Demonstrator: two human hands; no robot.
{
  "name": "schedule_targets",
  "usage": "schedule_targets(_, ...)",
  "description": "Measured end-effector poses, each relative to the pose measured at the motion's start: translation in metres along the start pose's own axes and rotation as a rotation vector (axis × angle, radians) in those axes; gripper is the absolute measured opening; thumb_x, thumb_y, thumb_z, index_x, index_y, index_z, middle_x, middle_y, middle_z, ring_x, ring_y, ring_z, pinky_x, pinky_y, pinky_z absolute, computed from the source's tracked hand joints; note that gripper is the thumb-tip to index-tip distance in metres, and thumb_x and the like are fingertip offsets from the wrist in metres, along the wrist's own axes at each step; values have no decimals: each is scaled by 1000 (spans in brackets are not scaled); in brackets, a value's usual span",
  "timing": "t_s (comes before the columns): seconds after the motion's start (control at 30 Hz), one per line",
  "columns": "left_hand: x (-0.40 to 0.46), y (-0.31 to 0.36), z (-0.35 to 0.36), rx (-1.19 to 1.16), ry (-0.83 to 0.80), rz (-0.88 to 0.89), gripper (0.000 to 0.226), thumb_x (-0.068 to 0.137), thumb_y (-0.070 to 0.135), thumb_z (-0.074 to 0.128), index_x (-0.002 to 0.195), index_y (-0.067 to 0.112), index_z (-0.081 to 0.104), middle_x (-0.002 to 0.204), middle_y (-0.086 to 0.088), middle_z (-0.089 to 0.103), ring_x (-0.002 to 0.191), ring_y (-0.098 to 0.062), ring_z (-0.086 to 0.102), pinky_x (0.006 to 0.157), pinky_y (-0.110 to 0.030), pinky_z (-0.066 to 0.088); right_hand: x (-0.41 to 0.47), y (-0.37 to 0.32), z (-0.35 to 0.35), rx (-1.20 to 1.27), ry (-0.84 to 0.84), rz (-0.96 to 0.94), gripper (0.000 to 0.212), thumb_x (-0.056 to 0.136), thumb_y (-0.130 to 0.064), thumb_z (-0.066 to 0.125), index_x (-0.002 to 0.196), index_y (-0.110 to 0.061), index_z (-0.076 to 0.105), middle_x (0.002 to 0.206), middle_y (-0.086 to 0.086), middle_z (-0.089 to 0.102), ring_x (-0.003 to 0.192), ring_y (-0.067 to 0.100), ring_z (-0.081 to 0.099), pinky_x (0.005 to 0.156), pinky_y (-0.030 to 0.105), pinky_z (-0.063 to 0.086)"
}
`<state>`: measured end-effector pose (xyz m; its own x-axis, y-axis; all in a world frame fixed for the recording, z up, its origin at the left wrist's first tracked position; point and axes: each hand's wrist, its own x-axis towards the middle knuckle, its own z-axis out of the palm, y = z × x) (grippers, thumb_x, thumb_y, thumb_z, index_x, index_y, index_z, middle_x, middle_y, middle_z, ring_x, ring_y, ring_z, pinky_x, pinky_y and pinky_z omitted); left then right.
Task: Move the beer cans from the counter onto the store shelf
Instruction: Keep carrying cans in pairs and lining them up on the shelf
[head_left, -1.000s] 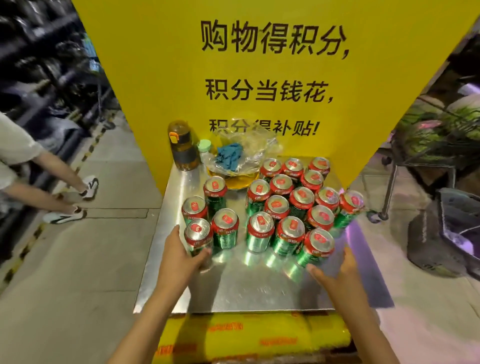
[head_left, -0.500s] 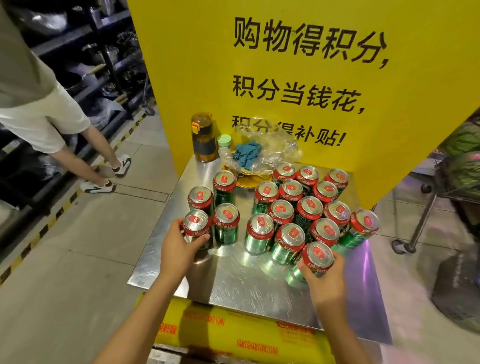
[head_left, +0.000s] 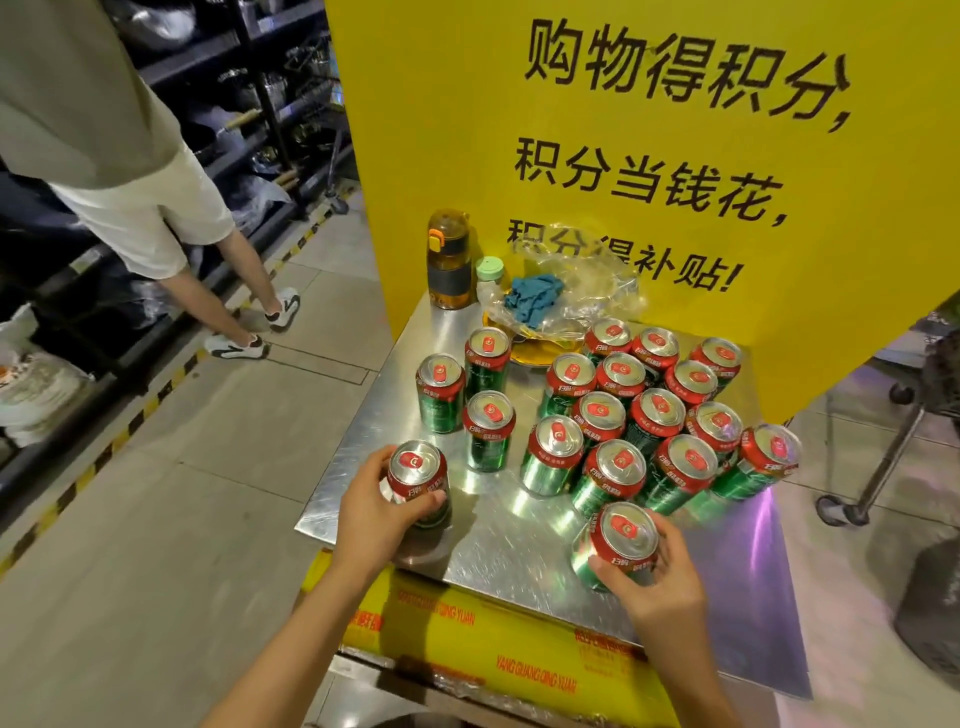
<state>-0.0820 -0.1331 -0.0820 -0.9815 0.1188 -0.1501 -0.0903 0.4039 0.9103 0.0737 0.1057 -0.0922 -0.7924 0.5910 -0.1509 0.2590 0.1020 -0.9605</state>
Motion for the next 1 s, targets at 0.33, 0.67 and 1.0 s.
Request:
schedule_targets(0.33, -34, 0, -122, -401, 118, -114, 60, 66, 22, 83, 116, 31, 52, 113, 13, 59, 102, -5, 57, 76, -18, 48, -4, -83, 112, 240, -306, 28, 61, 53, -19, 89, 105, -31, 60, 103, -14, 70, 104, 5, 62, 98, 35, 44)
schedule_targets(0.67, -87, -35, -312, -368, 461, -153, 70, 36, 55, 72, 102, 40, 54, 103, 13, 63, 94, -3, 60, 70, -18, 47, -55, -157, 316, 292, -720, -21, 84, 29, -58, 86, 104, -28, 64, 102, -1, 71, 94, 13, 67, 73, 24, 52)
schedule_targets(1.0, -153, -91, -450, -313, 951, -258, 47, 65, 21, 81, 95, 40, 52, 99, 13, 62, 92, -3, 57, 68, -19, 45, -128, -188, 495, 159, -1131, -6, 96, 25, -58, 87, 112, -25, 61, 104, -3, 71, 94, 11, 66, 75, 24, 48)
